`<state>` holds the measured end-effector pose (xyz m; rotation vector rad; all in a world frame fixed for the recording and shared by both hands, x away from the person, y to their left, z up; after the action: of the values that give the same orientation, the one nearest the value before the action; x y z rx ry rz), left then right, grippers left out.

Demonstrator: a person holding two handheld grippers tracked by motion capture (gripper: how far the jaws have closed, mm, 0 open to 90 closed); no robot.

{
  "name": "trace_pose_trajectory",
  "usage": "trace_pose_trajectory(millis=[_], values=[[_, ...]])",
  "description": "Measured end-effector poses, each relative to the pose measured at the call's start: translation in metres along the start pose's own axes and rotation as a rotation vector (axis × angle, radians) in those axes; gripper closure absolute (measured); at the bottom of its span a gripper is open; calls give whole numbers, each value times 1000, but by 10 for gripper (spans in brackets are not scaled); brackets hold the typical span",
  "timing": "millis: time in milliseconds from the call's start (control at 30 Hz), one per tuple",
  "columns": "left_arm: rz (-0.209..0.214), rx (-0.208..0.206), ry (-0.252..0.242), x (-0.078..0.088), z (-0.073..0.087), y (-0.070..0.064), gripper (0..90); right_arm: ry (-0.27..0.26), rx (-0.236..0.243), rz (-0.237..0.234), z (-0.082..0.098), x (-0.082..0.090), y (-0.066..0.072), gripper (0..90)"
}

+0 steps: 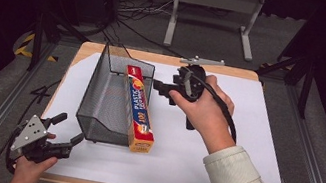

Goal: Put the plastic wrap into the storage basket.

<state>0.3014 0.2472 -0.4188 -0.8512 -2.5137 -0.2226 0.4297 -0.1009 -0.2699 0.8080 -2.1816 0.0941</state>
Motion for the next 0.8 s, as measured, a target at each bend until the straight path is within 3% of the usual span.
trace_pose_trajectory(millis=[167, 267, 333, 533, 700, 800], values=[[0, 0, -1, 0, 0, 0, 164, -29, 10, 15, 16, 18, -13, 284], [-1, 1, 0, 0, 0, 0, 164, -54, 47, 18, 26, 29, -22, 280], [-1, -2, 1, 0, 0, 0, 164, -71, 97, 26, 35, 37, -31, 265], [-1, 1, -1, 0, 0, -1, 164, -112, 87, 27, 64, 60, -58, 265], [-1, 1, 0, 1, 0, -1, 164, -162, 102, 15, 84, 77, -75, 265], [-2, -1, 1, 1, 0, 0, 164, -199, 134, 17, 97, 87, -86, 240]])
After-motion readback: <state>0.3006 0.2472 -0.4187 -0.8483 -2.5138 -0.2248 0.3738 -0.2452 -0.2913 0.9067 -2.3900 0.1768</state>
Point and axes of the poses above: each handheld gripper's, and its own axes: x roughly backward along the jaws, z roughly out of its underside, y roughly to its left, the point moved 2 cm from there along -x, roughly forward along the jaws, and after that the axes turned 13 degrees about y, right-handed, at the moved point
